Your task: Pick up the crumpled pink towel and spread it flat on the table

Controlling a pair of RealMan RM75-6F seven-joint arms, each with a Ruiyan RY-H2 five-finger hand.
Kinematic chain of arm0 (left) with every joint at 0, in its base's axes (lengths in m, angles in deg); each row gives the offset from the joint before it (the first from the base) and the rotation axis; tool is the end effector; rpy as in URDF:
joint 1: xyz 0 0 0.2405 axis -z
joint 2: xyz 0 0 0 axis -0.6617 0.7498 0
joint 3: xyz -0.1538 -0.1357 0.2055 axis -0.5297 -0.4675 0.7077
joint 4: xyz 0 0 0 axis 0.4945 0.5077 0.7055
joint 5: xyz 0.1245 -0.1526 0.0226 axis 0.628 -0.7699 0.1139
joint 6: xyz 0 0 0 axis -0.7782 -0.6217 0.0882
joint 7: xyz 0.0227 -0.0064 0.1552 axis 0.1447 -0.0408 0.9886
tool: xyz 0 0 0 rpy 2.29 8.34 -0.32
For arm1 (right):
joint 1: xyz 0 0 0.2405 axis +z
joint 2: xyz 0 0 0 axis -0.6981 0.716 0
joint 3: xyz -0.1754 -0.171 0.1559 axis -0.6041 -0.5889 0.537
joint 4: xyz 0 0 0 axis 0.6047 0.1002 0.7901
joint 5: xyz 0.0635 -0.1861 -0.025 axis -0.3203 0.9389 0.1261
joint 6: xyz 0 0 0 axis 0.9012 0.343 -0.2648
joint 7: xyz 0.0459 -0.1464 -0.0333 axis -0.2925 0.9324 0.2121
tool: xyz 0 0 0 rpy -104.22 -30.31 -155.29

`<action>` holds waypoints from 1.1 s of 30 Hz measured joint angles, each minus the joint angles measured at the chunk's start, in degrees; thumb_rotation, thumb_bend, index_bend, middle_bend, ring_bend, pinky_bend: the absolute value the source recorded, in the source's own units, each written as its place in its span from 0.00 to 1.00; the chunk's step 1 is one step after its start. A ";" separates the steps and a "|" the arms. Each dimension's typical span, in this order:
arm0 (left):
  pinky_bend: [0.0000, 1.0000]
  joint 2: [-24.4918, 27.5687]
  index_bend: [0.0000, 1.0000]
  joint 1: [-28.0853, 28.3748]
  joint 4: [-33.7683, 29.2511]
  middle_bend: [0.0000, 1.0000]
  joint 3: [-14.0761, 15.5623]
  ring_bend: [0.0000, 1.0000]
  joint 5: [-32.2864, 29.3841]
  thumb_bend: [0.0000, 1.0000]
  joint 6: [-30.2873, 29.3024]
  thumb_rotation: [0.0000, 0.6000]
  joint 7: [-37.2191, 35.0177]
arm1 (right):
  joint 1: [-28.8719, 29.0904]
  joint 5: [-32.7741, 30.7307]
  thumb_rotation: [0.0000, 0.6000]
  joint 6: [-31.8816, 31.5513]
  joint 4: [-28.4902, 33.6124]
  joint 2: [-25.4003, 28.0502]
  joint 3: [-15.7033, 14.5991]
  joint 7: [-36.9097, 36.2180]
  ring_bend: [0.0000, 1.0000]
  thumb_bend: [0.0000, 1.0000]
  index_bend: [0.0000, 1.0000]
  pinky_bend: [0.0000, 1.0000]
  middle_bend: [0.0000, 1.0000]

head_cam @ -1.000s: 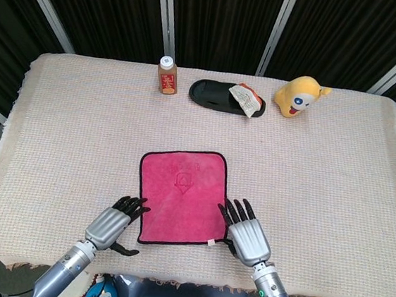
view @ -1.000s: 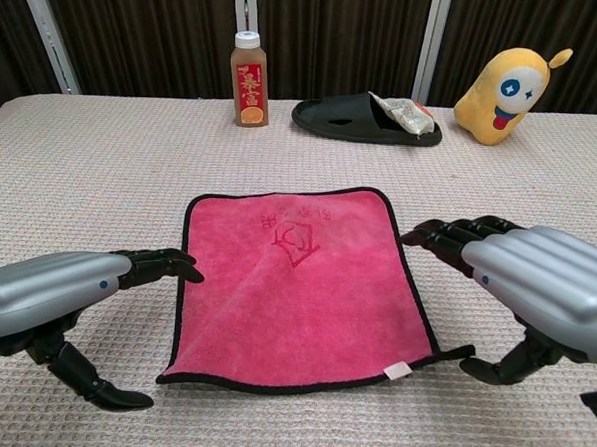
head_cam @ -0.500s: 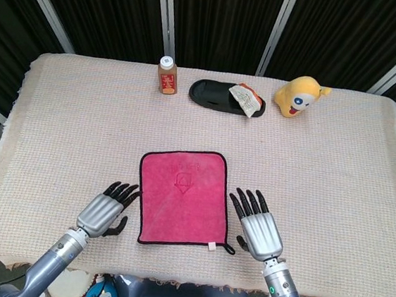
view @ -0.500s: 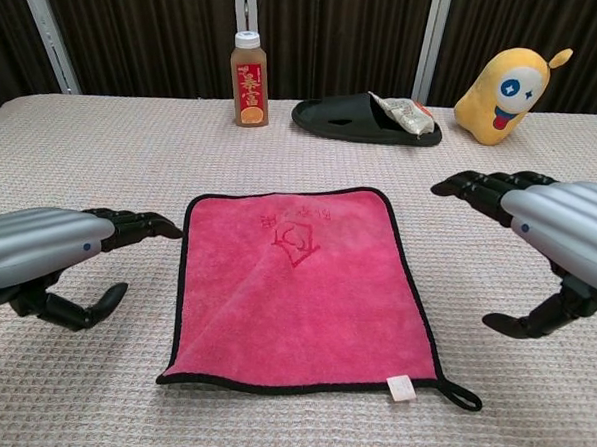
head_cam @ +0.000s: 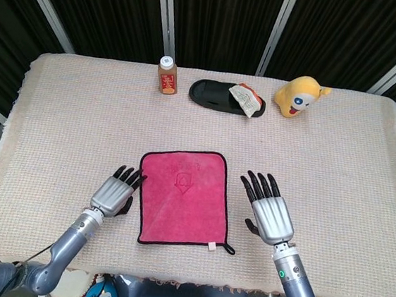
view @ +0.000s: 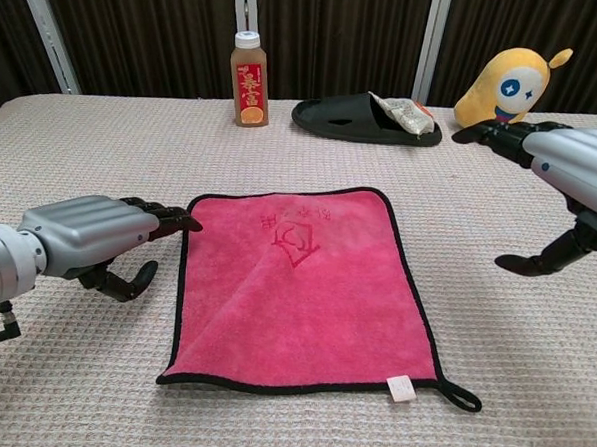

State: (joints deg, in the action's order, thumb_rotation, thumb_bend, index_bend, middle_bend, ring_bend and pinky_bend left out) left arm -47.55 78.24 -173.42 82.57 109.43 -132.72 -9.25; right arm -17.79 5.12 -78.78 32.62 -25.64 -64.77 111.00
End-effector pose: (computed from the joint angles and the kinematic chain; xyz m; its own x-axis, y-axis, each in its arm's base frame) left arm -0.1978 0.3148 -0.0504 0.6578 0.3176 0.6829 0.7429 -0.4231 -0.5187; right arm -0.1883 -0.2770 0.0413 0.4821 -0.1105 0.8691 -0.8465 -0.3144 0.4296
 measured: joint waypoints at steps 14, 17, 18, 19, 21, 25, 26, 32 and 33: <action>0.00 -3.93 0.02 3.87 5.46 0.00 -0.96 0.00 -4.43 0.70 1.80 1.00 1.89 | 0.11 0.36 1.00 0.71 -1.43 0.09 0.61 -1.76 0.00 0.27 0.00 0.00 0.00; 0.00 -3.81 0.02 4.17 5.63 0.00 -0.71 0.00 -5.24 0.70 1.92 1.00 2.29 | 0.02 0.57 1.00 0.55 -1.20 0.11 0.55 -1.54 0.00 0.27 0.00 0.00 0.00; 0.00 -3.69 0.02 4.26 5.65 0.00 -0.51 0.00 -5.37 0.70 1.91 1.00 2.49 | -0.01 0.61 1.00 0.50 -1.09 0.14 0.55 -1.50 0.00 0.27 0.00 0.00 0.00; 0.00 -3.57 0.02 4.31 5.68 0.00 -0.34 0.00 -5.42 0.70 1.86 1.00 2.63 | -0.04 0.68 1.00 0.44 -0.88 0.21 0.56 -1.46 0.00 0.27 0.00 0.00 0.00; 0.00 -3.18 0.02 4.37 5.71 0.00 0.03 0.00 -5.54 0.70 1.66 1.00 2.83 | -0.10 0.83 1.00 0.33 -0.55 0.30 0.57 -1.37 0.00 0.27 0.00 0.00 0.00; 0.00 -2.04 0.02 4.36 5.71 0.00 0.39 0.00 -5.91 0.70 1.32 1.00 2.77 | -0.22 1.21 1.00 0.13 -0.43 0.13 0.53 -1.17 0.00 0.27 0.00 0.00 0.00; 0.00 -1.68 0.02 4.33 5.71 0.00 0.41 0.00 -5.95 0.70 1.17 1.00 2.67 | -0.28 1.23 1.00 0.08 -0.45 0.03 0.51 -1.22 0.00 0.27 0.00 0.00 0.00; 0.00 0.55 0.02 4.36 5.47 0.00 0.62 0.00 -5.86 0.70 0.86 1.00 1.70 | -0.55 1.36 1.00 -0.04 -0.59 -0.47 0.29 -1.19 0.00 0.27 0.00 0.00 0.00; 0.00 0.75 0.02 4.40 5.48 0.00 0.64 0.00 -5.88 0.70 0.84 1.00 1.55 | -0.58 1.40 1.00 -0.07 -0.53 -0.49 0.29 -1.21 0.00 0.27 0.00 0.00 0.00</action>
State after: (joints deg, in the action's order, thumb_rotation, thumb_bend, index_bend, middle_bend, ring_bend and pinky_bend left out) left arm -46.80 82.64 -167.94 83.21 103.54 -131.88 -7.70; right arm -18.37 6.52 -78.86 32.09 -26.13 -64.48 109.79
